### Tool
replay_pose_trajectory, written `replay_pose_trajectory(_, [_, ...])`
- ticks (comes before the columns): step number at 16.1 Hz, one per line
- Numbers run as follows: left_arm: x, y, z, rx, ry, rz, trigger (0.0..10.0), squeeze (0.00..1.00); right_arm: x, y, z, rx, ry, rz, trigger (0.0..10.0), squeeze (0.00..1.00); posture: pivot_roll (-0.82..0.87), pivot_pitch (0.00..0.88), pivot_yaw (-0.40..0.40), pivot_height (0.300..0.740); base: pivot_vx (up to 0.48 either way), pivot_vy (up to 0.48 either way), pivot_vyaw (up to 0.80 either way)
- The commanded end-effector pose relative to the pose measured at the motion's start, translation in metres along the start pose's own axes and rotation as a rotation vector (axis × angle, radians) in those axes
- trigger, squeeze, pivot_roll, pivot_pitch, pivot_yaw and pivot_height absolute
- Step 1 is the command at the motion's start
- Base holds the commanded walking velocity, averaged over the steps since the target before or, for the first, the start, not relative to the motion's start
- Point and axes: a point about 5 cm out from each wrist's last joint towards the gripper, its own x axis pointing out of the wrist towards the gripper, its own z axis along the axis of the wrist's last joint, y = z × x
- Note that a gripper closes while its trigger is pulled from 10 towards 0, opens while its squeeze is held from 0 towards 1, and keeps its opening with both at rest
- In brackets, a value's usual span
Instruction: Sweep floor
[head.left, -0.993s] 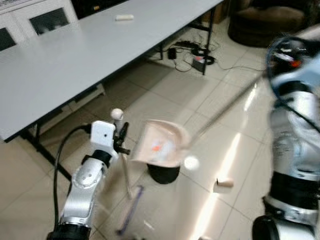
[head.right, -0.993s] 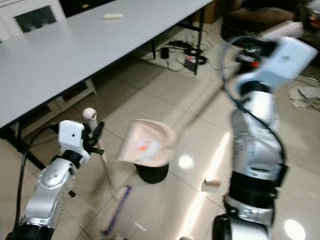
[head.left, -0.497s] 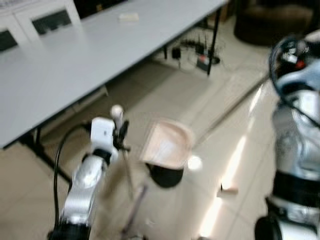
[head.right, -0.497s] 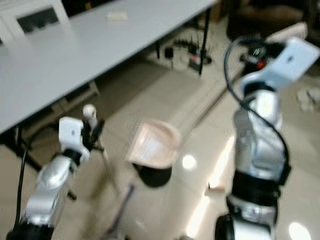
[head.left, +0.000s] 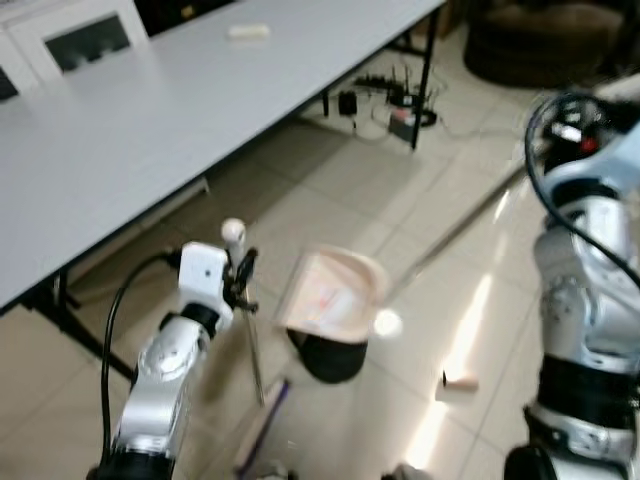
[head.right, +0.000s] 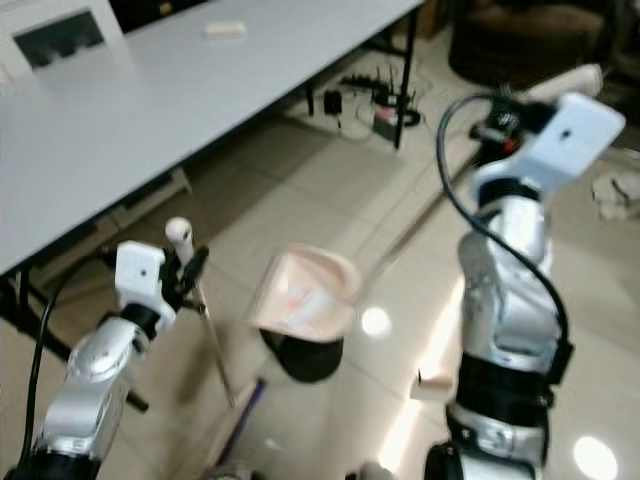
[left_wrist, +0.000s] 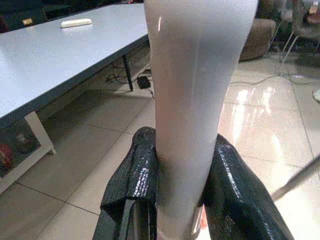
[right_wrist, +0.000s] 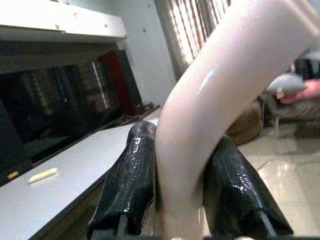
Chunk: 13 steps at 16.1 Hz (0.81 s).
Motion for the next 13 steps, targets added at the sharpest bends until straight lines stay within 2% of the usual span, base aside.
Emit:
replay_pose_trajectory(1, [-0.001,0.007,0.006,0.03,-0.016,0.013,10.0,0.0,0.0,0.013,0.011,0.051,-0.063,0.04,10.0,0.0,-0.01,0.063,0.066,0.74,0.0,0.0,0.0])
replay_pose_trajectory(9, [0.005,0.005,0.006,0.019,-0.001,0.01,10.0,0.0,0.013,0.021,0.013,-0.024,-0.113,0.06,10.0,0.0,-0.01,0.071,0.067,0.74,0.0,0.0,0.0])
replay_pose_trajectory(12, [0.007,0.005,0.007,0.027,-0.002,0.011,10.0,0.0,0.017,0.032,0.007,-0.089,-0.172,0.165,10.0,0.0,0.0,0.071,0.065,0.74,0.0,0.0,0.0])
replay_pose_trajectory(13, [0.007,0.006,0.008,0.028,-0.002,0.015,10.0,0.0,0.019,0.042,0.004,-0.122,-0.201,0.223,10.0,0.0,0.0,0.07,0.063,0.74,0.0,0.0,0.0])
